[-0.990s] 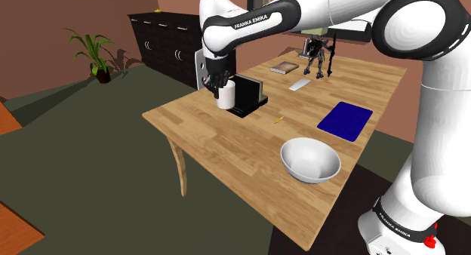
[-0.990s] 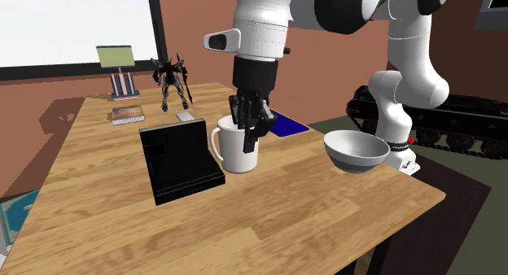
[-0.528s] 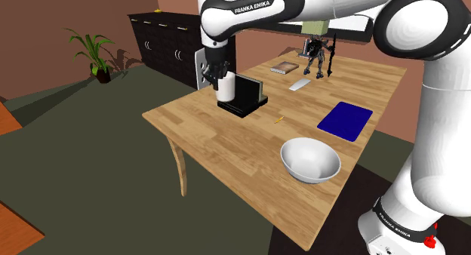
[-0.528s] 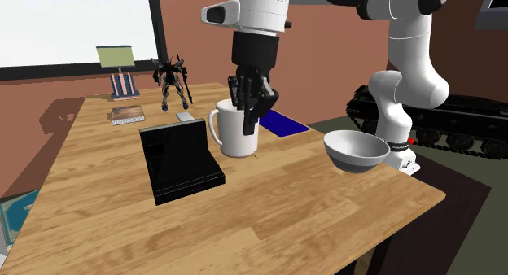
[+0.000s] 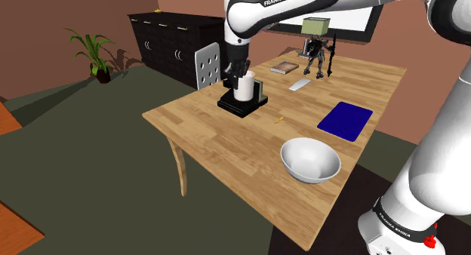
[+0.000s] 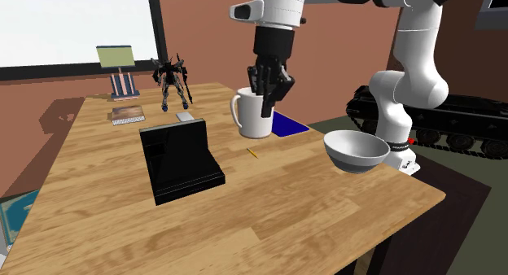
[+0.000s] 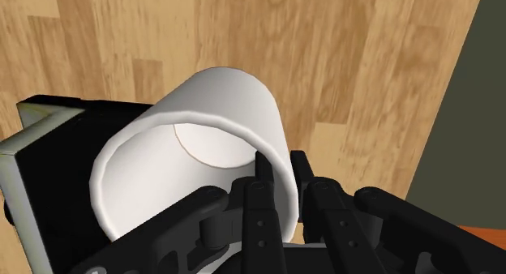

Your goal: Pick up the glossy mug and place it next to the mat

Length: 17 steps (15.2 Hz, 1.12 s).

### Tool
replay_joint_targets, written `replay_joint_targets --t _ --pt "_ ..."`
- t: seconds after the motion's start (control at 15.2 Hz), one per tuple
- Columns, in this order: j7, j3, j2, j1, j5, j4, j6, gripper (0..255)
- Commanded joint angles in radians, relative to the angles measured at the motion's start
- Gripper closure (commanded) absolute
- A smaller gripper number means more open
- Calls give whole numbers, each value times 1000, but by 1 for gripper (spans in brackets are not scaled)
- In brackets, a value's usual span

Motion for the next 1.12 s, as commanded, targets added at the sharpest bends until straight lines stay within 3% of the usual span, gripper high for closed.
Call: replay_joint_targets --t 0.0,0.53,1.06 --pt "-29 -11 -73 -15 14 -88 17 255" --pt "-156 -79 -347 -64 45 -390 53 255" --pt "-289 -174 -600 -111 27 -615 30 255"
